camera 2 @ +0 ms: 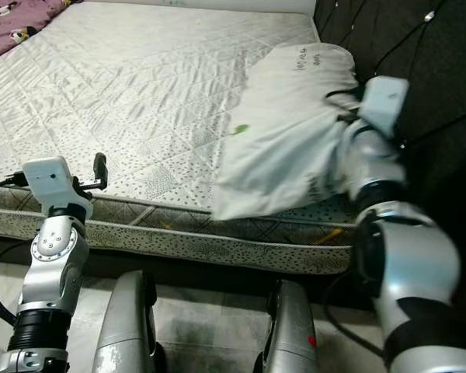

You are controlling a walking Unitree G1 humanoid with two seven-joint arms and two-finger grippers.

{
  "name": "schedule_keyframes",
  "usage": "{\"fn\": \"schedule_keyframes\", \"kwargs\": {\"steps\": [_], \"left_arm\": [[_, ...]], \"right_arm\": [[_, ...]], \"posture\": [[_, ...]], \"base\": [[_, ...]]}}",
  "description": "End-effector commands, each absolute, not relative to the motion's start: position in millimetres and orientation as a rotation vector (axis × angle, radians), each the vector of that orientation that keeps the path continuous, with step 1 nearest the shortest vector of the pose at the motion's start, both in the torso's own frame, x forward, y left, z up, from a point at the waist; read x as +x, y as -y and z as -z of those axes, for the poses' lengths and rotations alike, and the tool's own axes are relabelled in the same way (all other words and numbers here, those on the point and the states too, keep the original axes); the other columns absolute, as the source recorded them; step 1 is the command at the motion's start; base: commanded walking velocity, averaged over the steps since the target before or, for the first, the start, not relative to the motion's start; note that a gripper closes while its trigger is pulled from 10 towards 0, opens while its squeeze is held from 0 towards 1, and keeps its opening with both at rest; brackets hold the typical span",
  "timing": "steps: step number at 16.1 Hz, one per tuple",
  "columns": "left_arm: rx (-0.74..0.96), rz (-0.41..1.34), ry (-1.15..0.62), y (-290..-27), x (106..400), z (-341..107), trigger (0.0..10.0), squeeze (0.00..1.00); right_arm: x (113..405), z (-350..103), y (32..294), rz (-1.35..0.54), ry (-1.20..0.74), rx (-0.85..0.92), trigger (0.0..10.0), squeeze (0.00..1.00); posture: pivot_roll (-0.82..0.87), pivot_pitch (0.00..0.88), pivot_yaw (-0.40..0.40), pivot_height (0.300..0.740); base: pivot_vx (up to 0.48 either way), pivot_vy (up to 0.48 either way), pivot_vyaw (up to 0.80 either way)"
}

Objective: Clean up the room

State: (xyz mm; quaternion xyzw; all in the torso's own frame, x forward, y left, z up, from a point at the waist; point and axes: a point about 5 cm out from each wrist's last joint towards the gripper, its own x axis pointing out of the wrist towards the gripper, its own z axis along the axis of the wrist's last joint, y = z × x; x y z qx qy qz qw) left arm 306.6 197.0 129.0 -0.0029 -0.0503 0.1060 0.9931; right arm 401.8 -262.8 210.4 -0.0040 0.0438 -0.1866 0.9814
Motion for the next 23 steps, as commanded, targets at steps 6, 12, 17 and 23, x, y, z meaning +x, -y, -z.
{"fn": "schedule_keyframes", "kwargs": {"steps": [6, 12, 17, 23], "left_arm": [[0.003, -0.232, 0.121, -200, 308, -136, 10.0, 0.0], [0.008, -0.215, 0.114, -200, 311, -134, 10.0, 0.0], [0.012, -0.234, 0.135, -206, 316, -139, 10.0, 0.0], [0.009, -0.228, 0.162, -206, 314, -141, 10.0, 0.0]], "right_arm": [[403, -249, 277, 0.389, 0.04, -0.049, 0.1, 0.0], [387, -162, 259, 0.29, -0.155, -0.157, 10.0, 1.0], [359, -120, 279, 0.308, -0.219, -0.252, 10.0, 1.0], [325, -98, 246, 0.173, -0.053, -0.303, 10.0, 1.0]], "posture": [[0.08, 0.0, -0.033, 0.512], [0.07, 0.0, -0.007, 0.512], [0.05, 0.0, -0.013, 0.512], [0.03, 0.0, -0.01, 0.512]], "base": [[0.0, 0.0, 0.0], [0.0, 0.0, 0.0], [0.0, 0.0, 0.0], [0.0, 0.0, 0.0]]}}
